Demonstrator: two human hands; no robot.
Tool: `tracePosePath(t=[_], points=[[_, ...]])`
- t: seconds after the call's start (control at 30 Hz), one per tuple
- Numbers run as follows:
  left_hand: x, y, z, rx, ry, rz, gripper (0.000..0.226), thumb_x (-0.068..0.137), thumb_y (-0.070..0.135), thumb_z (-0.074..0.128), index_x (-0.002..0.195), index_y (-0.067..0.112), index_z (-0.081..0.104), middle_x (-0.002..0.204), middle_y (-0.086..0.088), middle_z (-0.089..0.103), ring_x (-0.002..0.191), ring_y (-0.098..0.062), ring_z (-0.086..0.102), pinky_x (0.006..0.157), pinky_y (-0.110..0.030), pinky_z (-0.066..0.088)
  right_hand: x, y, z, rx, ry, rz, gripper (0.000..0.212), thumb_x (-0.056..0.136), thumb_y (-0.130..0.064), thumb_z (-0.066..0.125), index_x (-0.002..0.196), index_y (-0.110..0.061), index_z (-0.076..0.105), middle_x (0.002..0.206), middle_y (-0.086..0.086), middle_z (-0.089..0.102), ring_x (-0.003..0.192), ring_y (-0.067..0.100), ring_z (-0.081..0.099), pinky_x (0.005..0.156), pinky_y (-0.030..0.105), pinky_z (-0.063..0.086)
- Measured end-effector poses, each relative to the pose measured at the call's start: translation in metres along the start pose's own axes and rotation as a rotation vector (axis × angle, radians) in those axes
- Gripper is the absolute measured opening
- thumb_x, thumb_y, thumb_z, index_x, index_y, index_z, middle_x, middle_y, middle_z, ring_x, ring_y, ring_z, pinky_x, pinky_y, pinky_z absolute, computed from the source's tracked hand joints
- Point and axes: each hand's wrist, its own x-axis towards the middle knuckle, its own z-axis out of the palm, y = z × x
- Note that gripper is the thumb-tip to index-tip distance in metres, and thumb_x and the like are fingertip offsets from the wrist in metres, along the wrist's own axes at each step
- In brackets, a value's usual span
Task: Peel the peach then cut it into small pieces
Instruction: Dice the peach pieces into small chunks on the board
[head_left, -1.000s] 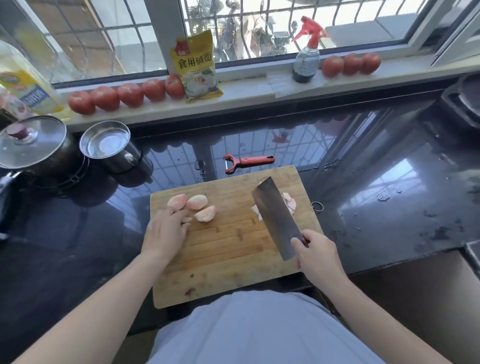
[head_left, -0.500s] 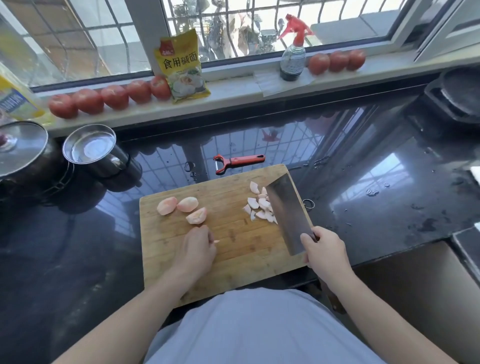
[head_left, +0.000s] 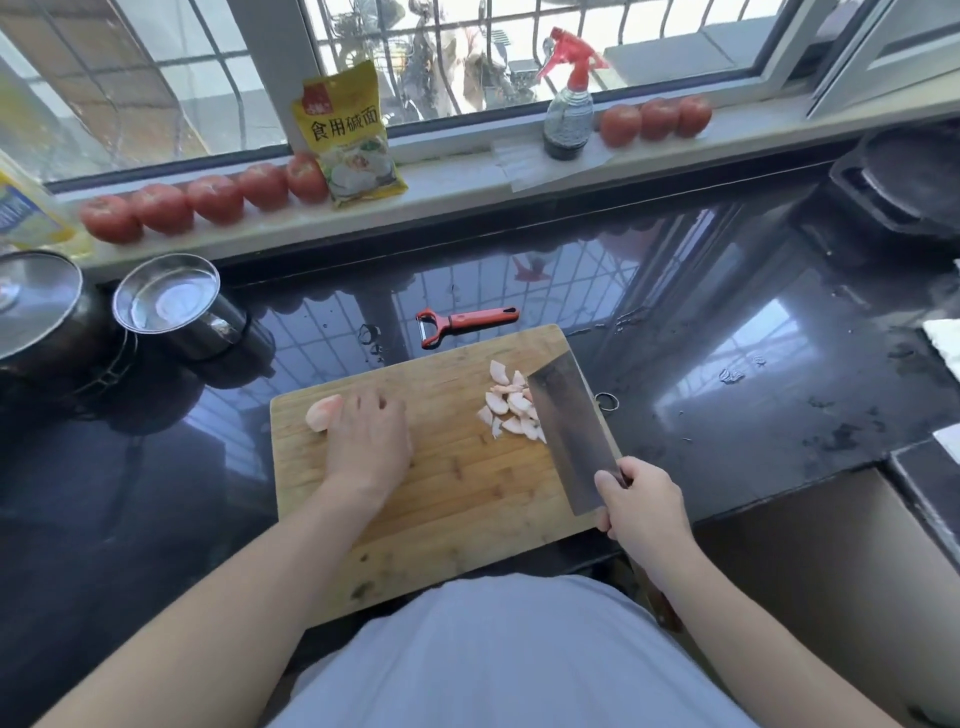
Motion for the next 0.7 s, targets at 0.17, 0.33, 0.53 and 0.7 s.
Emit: tracePosePath(t=[0.17,0.33,0.53,0.7], points=[[-0.027,0.001,0.007,-0.313,-0.034,-0.243,0.020,0.102,0.033,0.051,0.108,0.018,0.062,0.113,-0.008,0.064,0.105,-0.032,0.060,0.085,-0.046,0.050,-0.002,-0.006,0.010,-0.039,-0.051,-0.039,0.026,0.093,-0.020,0.051,0.076,0.000,0.047,0.065,0.016,0.063,0.050,0.017,0.052,0.056,0.031,0.045],[-0.038,-0.004,0.013,-0.900,-0.327,-0.659,0.017,0.092,0.028,0.063,0.105,0.021,0.055,0.105,-0.004,0.065,0.097,-0.029,0.065,0.091,-0.043,0.055,-0.003,-0.015,0.019,-0.114,-0.099,-0.109,0.025,0.089,-0.025,0.049,0.073,-0.006,0.046,0.069,0.019,0.062,0.057,0.020,0.047,0.057,0.034,0.041],[-0.064,-0.003,0.022,-1.078,-0.232,-0.702,0.012,0.086,0.030,0.075,0.094,0.027,0.067,0.106,0.004,0.068,0.096,-0.020,0.065,0.084,-0.040,0.054,-0.017,-0.021,0.037,-0.154,-0.222,-0.228,0.028,0.094,-0.021,0.050,0.070,-0.007,0.044,0.066,0.017,0.059,0.061,0.028,0.050,0.057,0.036,0.034],[-0.068,0.016,0.024,-0.947,-0.313,-0.475,0.007,0.093,0.036,0.073,0.089,0.030,0.072,0.094,0.009,0.068,0.092,-0.017,0.064,0.073,-0.032,0.047,-0.025,-0.023,0.041,-0.208,-0.239,-0.312,0.028,0.098,-0.021,0.048,0.071,-0.012,0.046,0.066,0.012,0.061,0.072,0.037,0.060,0.065,0.051,0.048]])
